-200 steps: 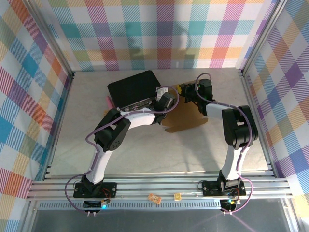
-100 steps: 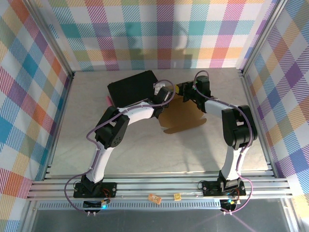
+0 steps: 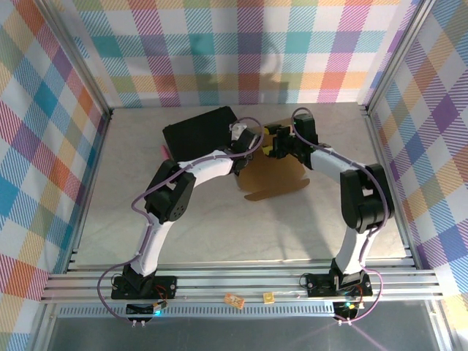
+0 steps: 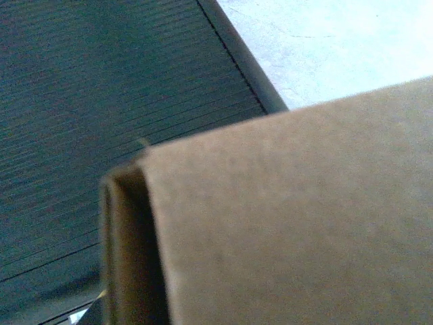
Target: Fold the paper box
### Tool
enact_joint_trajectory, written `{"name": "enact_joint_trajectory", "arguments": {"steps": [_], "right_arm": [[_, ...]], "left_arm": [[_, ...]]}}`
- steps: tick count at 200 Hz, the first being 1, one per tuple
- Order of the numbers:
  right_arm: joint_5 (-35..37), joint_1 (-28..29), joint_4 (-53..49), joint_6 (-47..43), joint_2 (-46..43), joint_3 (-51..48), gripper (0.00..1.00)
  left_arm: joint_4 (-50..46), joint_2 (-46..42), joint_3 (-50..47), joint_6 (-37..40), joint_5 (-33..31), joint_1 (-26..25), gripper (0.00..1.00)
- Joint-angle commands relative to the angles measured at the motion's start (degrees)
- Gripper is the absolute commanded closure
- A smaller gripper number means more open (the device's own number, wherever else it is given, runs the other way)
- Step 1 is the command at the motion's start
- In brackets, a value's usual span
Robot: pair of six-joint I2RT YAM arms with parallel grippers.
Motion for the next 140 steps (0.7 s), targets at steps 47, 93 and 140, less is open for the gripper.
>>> {"name": "enact_joint_trajectory", "arguments": {"steps": [47, 93, 140], "right_arm": [[10.41, -3.55, -30.14, -31.11, -17.33, 12.53, 0.16], [7.66, -9.24, -38.39, -47.43, -23.06, 12.68, 0.17], [-0.46, -11.74, -41.95, -59.78, -24.16, 10.28, 0.18]], "left_arm": [[-13.49, -12.21, -1.89, 2.47, 12.35, 3.89, 1.0], [-28.25, -15.96, 3.2, 1.84, 30.64, 9.34, 1.0], [-38.26, -21.17, 3.38, 3.45, 43.88, 13.73, 1.0]]}}
